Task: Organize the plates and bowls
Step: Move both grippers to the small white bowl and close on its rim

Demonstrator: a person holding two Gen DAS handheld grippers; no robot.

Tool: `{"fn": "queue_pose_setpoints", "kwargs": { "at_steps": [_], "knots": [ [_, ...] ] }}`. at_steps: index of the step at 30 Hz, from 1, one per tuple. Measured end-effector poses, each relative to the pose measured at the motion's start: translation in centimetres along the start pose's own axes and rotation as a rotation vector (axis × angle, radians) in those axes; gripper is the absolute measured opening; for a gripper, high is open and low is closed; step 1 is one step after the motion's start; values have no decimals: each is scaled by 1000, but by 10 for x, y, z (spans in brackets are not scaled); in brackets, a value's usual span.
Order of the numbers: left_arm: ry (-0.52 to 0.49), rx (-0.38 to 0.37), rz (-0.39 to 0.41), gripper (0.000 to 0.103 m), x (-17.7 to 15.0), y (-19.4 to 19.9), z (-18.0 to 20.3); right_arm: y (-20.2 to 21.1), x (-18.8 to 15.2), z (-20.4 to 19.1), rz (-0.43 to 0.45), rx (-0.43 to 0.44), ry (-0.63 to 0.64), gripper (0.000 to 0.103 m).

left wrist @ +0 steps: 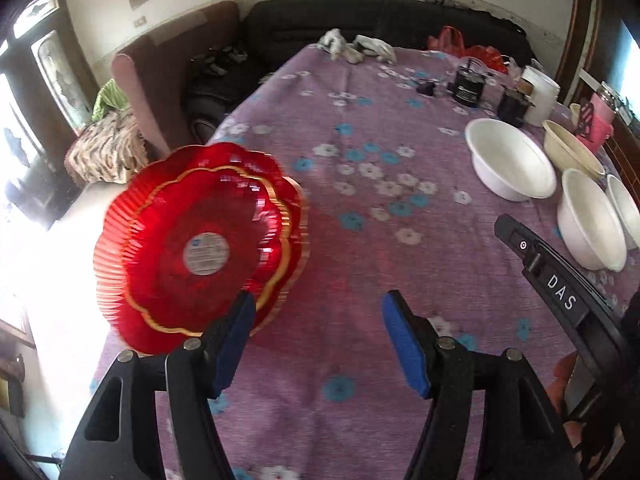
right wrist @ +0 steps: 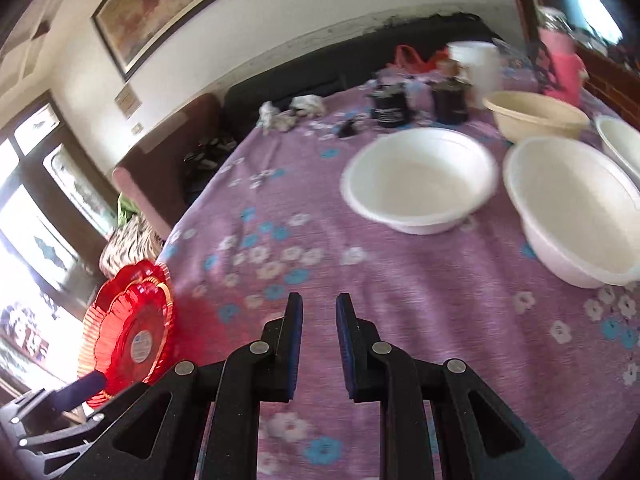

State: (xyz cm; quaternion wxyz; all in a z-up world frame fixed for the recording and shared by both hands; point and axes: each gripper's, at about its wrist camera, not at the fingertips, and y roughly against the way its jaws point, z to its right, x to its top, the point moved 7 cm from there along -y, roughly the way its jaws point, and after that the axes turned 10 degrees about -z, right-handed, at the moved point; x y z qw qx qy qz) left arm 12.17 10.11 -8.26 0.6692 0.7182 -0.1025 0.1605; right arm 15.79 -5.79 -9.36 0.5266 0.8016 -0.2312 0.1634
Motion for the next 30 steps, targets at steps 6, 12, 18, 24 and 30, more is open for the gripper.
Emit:
{"fn": "queue_pose_setpoints", "kwargs": {
  "at_steps": [6,12,18,24,30],
  "knots": [
    [0,-37,-18,72,17,-10,30,4,12,47,-35,67,-122,19],
    [34,-82,-33,73,46,-16,47,31,41,72,6,109,-145,32],
    [51,-122,-51,73,82,-26,69,62,89,97,74,123,-158,49],
    [76,-164,-76,73,106,-37,86,39,124,111,-23,215,-191,49],
    [98,-190,-99,73,123,-49,94,14,143,109,-82,213,-198,49]
  ]
}}
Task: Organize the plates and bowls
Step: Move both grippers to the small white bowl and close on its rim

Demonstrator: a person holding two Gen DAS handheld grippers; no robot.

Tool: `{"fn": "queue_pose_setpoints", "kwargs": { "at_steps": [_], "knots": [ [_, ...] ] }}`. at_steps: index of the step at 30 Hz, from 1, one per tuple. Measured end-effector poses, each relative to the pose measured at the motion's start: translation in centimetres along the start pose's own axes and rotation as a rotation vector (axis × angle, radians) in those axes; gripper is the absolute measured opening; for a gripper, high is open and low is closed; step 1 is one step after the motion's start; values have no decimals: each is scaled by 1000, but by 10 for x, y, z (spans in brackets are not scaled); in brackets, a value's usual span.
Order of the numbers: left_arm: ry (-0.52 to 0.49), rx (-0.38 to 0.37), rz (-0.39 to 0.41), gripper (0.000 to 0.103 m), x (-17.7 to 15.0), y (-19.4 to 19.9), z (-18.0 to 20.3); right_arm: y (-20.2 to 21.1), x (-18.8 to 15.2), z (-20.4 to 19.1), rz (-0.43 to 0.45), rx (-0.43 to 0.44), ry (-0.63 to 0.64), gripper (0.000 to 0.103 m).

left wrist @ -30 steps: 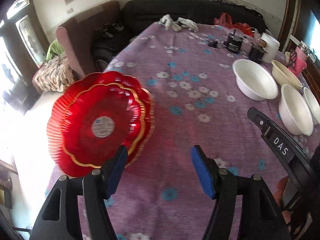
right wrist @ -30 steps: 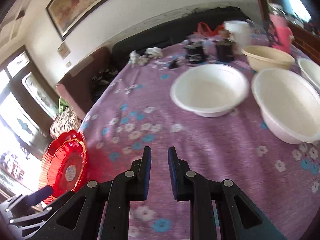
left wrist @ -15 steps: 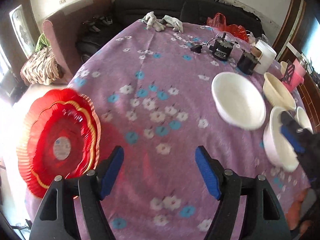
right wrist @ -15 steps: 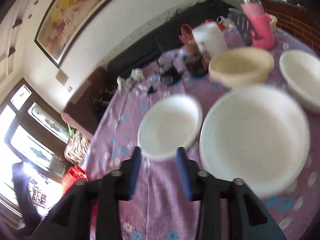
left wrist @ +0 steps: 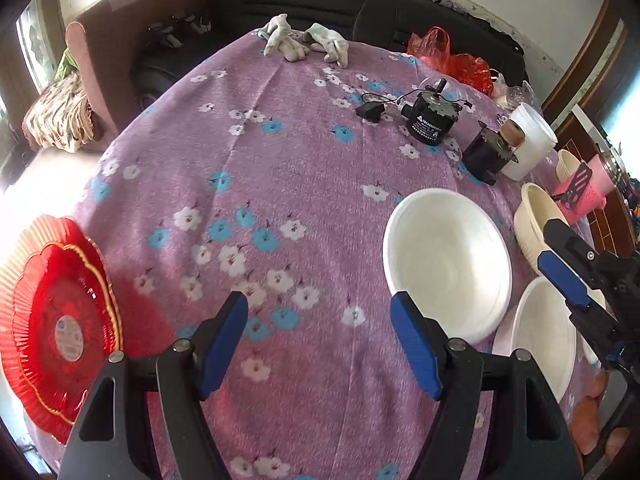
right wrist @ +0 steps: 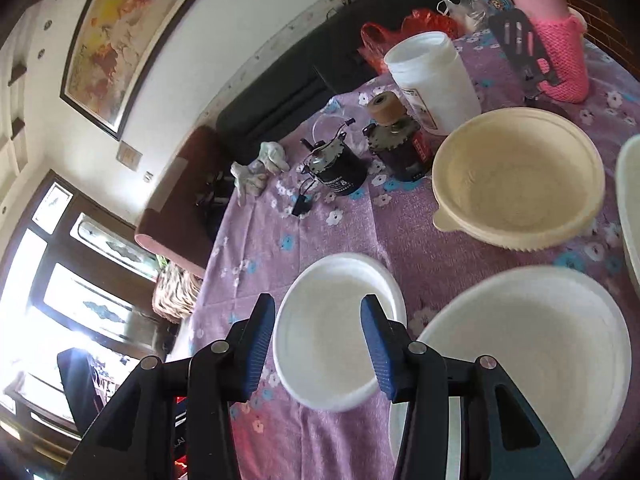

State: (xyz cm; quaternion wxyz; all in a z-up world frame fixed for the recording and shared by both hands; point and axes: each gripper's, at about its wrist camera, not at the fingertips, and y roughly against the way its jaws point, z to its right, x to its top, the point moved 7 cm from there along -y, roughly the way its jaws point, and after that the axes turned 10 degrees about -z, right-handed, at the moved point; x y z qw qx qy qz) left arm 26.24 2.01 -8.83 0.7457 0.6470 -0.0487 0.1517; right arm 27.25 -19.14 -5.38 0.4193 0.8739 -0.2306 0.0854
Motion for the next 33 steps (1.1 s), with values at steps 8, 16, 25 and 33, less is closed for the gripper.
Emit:
{"fn": "queue_pose_setpoints", "kwargs": {
  "at_steps": [8,16,25,33],
  "knots": [
    [41,-11,-41,73,15,-23,-2,-15,19,11,-53,-169,46,49],
    [21,-24,-79,73,16,-42,6,-38,18,22,-129,-189,52,49],
    [28,-74,-73,73,18,-42,4,-57,10,22,-163,-216,63,49],
    [38,-218,-76,73,20,-35,12,-61,6,21,-152,-222,62,49]
  ]
}}
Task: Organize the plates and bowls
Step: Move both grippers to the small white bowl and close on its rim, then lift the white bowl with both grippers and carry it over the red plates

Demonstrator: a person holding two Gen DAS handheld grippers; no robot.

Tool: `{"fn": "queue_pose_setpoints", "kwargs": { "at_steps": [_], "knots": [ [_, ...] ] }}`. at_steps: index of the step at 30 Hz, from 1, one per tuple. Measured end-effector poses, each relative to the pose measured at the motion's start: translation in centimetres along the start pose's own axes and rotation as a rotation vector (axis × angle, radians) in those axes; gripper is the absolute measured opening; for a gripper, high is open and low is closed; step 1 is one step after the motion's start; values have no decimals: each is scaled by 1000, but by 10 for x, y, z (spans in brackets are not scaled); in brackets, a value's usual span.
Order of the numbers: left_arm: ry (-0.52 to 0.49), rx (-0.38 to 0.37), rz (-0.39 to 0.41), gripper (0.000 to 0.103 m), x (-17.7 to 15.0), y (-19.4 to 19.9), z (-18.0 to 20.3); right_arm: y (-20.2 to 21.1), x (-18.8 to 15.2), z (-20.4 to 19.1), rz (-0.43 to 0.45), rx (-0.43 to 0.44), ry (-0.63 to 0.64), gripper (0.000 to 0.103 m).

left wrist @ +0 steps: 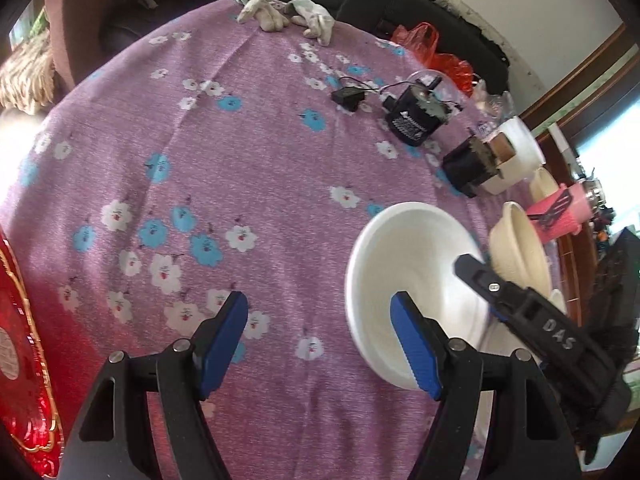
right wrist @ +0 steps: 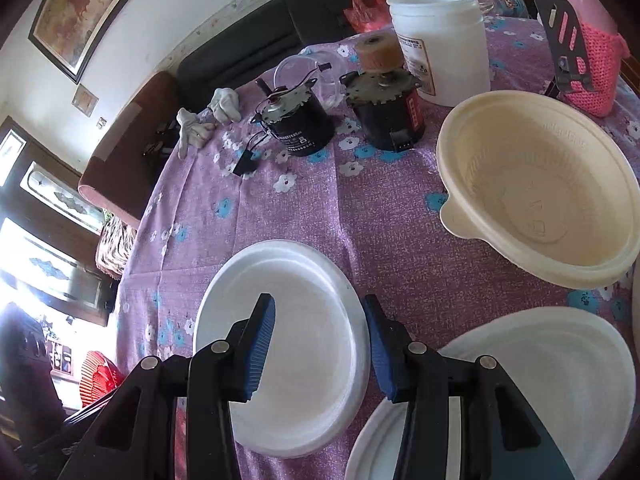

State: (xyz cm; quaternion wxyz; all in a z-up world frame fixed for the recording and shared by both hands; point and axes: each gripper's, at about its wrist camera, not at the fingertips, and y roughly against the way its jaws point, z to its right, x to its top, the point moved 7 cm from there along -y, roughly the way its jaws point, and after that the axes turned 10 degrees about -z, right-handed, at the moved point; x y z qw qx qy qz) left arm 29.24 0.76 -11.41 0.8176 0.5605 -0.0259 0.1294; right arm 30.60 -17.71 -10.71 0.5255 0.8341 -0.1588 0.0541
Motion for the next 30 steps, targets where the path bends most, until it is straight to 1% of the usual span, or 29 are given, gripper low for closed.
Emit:
{"fn": "queue_pose_setpoints", "kwargs": {
  "at_steps": [2,3,4,7,11,12,14,15,16,17,18,19,22,25,29,30],
  "knots": [
    [-5,-32,-9,73,-1,-3,4,-2,-2,-1,-9,12,-2,42],
    [-7,-51,-14,73,-1,-5,7,-4,-3,-1,-17,17,-3,33],
    [-9,-58,-18,73,-1,-8,9,-6,-4,-1,-25,24,-9,28],
    [-8,-92,-8,73,0,-12,11,-9,-5,1,-30,27,-21,23],
    [16,-104,17,72,4,-11,6,-8,-5,1,-29,37,-29,22],
    [18,-105,19,71,5,-11,6,-8,-5,1,-26,38,-29,22],
    [14,-114,24,60,6,-11,7,-7,-5,0,-22,35,-26,22],
    [10,-125,23,50,6,-12,8,-7,-5,-1,-21,33,-24,22],
    [6,-135,19,44,6,-12,9,-7,-5,-1,-20,31,-22,22],
    [1,-142,13,41,6,-14,10,-7,-5,-1,-18,29,-18,22],
    [-3,-144,12,34,6,-14,10,-7,-5,-2,-17,28,-17,22],
    [-7,-142,12,31,6,-15,11,-7,-5,-2,-15,29,-17,22],
    [-5,-132,21,24,7,-16,9,-6,-5,-2,-11,22,-14,22],
    [3,-134,27,20,8,-14,7,-6,-4,-2,-10,21,-14,22],
    [1,-118,42,19,8,-11,5,-6,-5,-3,-11,21,-7,22],
    [0,-112,48,18,9,-10,5,-6,-5,-3,-9,21,-6,19]
  ]
}}
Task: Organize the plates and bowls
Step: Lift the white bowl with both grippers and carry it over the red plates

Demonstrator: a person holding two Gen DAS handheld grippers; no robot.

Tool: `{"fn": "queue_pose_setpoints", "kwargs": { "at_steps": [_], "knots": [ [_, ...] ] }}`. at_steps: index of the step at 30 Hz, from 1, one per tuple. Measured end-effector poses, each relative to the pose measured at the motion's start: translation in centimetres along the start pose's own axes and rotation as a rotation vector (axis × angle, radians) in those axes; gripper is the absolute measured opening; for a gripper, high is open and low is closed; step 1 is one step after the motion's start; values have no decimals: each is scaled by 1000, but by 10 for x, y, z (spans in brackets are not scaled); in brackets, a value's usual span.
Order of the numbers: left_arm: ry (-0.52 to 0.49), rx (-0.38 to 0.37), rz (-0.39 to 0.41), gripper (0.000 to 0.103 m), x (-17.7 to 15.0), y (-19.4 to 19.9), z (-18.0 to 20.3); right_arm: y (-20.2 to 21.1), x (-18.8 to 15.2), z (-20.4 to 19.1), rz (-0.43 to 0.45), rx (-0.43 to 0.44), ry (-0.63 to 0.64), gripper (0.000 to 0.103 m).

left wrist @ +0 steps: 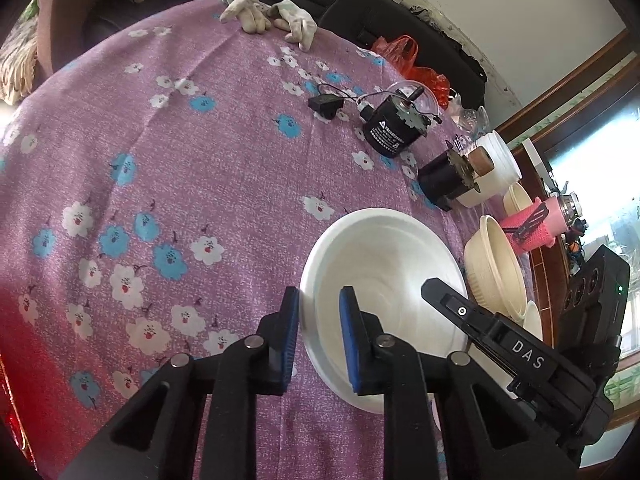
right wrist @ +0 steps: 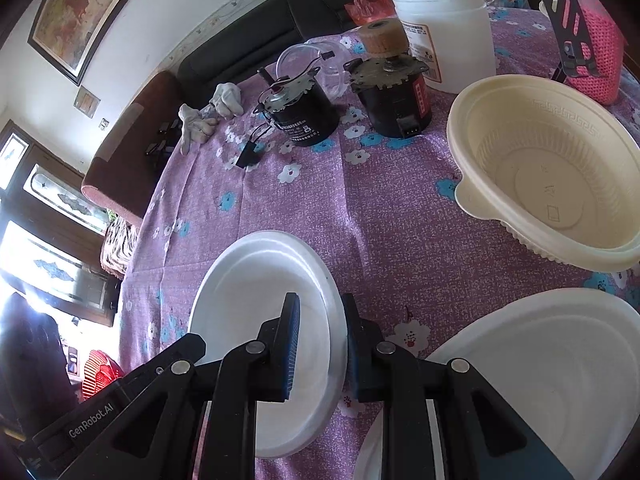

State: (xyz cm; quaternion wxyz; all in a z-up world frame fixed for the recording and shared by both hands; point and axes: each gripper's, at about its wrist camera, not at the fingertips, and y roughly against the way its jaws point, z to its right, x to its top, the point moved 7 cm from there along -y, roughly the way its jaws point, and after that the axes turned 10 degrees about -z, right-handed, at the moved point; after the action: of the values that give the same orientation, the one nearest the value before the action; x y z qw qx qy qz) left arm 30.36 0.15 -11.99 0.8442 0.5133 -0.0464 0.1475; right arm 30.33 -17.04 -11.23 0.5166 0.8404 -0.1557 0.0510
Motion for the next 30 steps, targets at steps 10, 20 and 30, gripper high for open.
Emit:
{"fn": "queue_pose_setpoints", "kwargs": {
  "at_steps": [10,20,30],
  "knots": [
    [-4,35,27,8,1,6,-4,1,1,-2,17,1,3,11],
    [-18,50,63,8,0,18,-1,8,1,-8,40,12,11,9],
    [-10,74,122,8,-15,55,-12,24,-12,-32,75,31,52,9]
  ]
}}
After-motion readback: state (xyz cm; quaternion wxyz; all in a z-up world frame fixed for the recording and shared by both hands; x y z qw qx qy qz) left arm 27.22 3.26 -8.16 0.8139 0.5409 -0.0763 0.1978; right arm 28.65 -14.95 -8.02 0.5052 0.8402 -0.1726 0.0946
